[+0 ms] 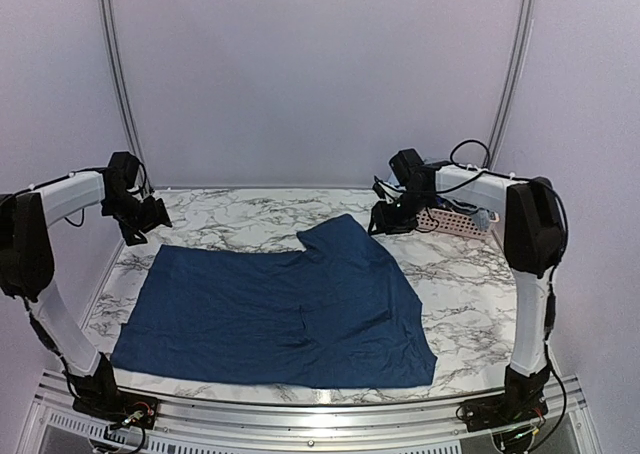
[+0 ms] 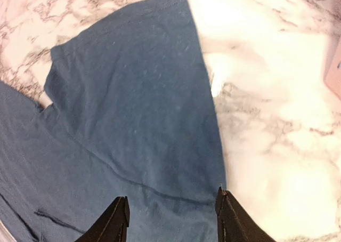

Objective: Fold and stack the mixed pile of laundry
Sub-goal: Pick up the 1/3-folded T-shirt from the center of the board, then fold the 1/3-folded T-shirt at the center of the board.

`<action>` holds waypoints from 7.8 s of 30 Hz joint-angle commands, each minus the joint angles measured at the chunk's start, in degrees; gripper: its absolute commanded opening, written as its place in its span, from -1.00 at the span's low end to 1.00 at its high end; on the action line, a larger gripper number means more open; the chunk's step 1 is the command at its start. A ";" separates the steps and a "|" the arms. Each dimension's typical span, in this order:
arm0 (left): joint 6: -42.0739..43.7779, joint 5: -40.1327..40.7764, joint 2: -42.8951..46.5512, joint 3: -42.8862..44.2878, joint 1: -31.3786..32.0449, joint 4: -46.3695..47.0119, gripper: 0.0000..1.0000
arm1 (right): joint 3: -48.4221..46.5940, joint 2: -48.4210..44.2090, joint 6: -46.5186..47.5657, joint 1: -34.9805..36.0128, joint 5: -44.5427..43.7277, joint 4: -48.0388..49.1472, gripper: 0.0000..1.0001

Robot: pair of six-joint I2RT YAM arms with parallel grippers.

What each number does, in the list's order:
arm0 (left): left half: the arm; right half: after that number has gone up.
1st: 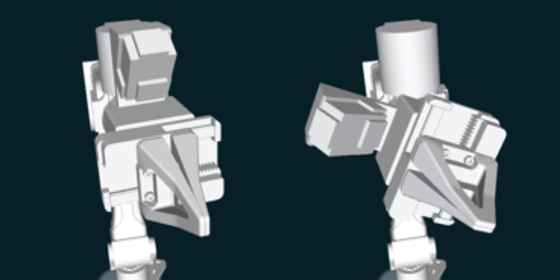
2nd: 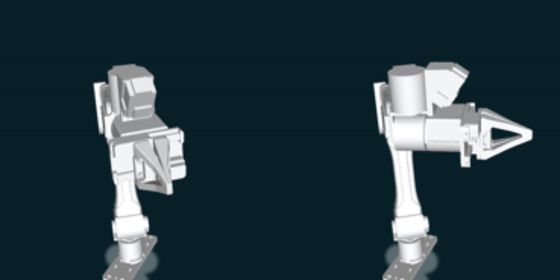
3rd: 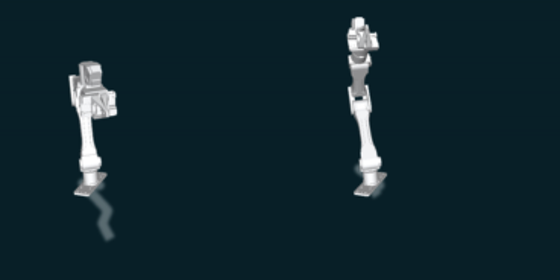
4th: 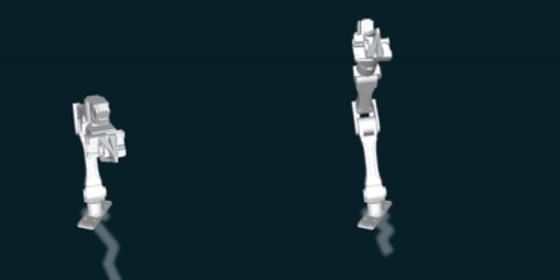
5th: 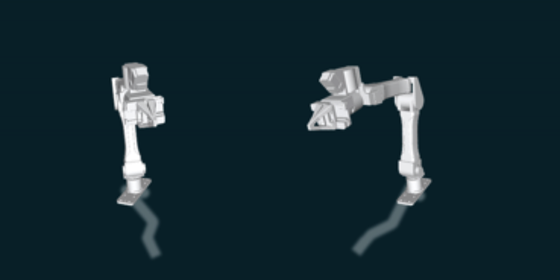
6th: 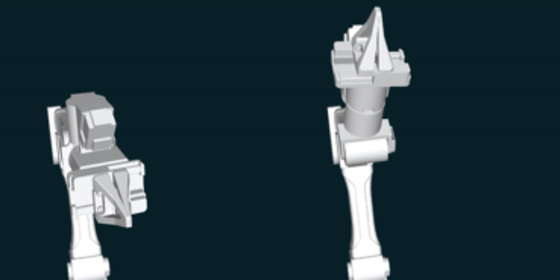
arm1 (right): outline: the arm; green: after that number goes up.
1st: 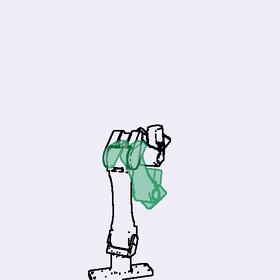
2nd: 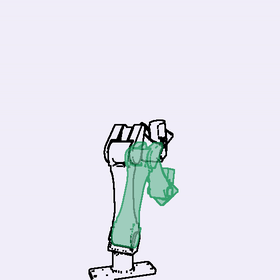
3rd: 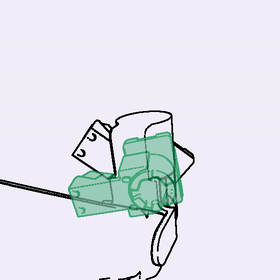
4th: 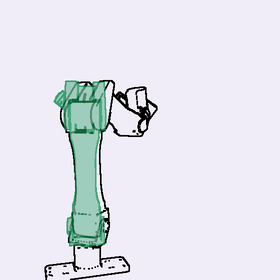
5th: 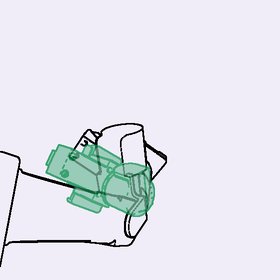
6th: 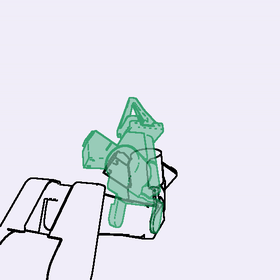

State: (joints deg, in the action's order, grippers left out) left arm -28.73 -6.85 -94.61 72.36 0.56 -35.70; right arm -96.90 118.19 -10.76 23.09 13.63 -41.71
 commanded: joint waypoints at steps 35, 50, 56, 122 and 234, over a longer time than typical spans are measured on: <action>14.74 -7.89 -16.72 10.72 -7.46 5.64 0.47 | -23.91 22.40 9.73 -2.99 -11.33 -3.58 -1.00; 21.45 -7.47 -19.12 9.84 -7.44 6.60 0.06 | -25.30 22.18 8.08 -3.70 -8.34 -3.37 -1.00; 24.67 -5.54 -22.32 11.13 -7.48 6.83 -0.06 | -24.46 22.08 7.70 -3.58 -7.90 -3.17 -1.00; 19.73 -11.08 -24.10 14.87 -7.37 8.41 -1.00 | -28.77 28.18 7.93 -0.95 -9.96 -6.23 -0.36; 26.40 -3.52 5.23 -13.26 -7.41 9.67 -1.00 | 25.70 -22.89 0.92 4.02 -5.28 7.55 -1.00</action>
State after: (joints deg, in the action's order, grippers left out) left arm -4.43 -14.83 -91.57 60.60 -6.85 -22.00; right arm -75.96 98.43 -6.98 25.89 7.64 -36.03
